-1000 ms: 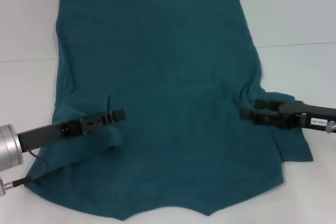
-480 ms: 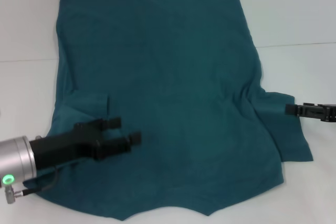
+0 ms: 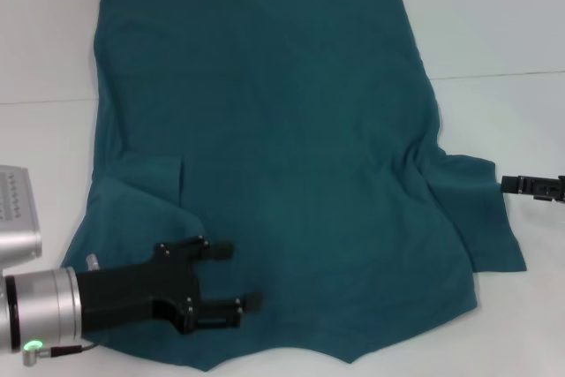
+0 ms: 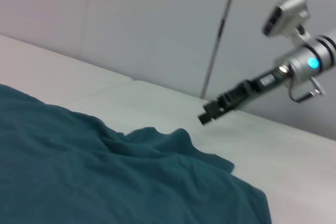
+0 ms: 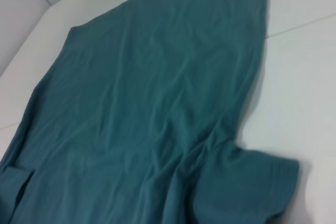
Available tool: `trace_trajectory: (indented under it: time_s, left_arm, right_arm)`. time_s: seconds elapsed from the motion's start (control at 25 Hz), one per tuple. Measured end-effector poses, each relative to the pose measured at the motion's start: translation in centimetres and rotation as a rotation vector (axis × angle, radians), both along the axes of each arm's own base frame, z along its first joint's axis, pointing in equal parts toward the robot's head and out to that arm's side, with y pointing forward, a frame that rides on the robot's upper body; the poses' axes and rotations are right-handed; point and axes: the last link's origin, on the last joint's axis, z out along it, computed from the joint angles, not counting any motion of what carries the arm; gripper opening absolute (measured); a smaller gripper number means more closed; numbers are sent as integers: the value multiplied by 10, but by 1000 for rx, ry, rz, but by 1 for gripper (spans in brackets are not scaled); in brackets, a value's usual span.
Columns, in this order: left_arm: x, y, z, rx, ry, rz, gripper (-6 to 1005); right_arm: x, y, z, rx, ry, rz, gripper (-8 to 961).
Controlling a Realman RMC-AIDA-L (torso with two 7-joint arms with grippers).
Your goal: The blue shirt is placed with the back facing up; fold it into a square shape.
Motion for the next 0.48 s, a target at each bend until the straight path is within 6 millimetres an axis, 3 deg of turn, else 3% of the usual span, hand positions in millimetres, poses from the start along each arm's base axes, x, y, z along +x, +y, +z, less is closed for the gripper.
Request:
trace_trajectory:
  time_s: [0.48]
  left_arm:
    - [-1,-7,-4,-29,39,-56,882]
  right_arm:
    - [-13,19,-15,15,0,-2,911]
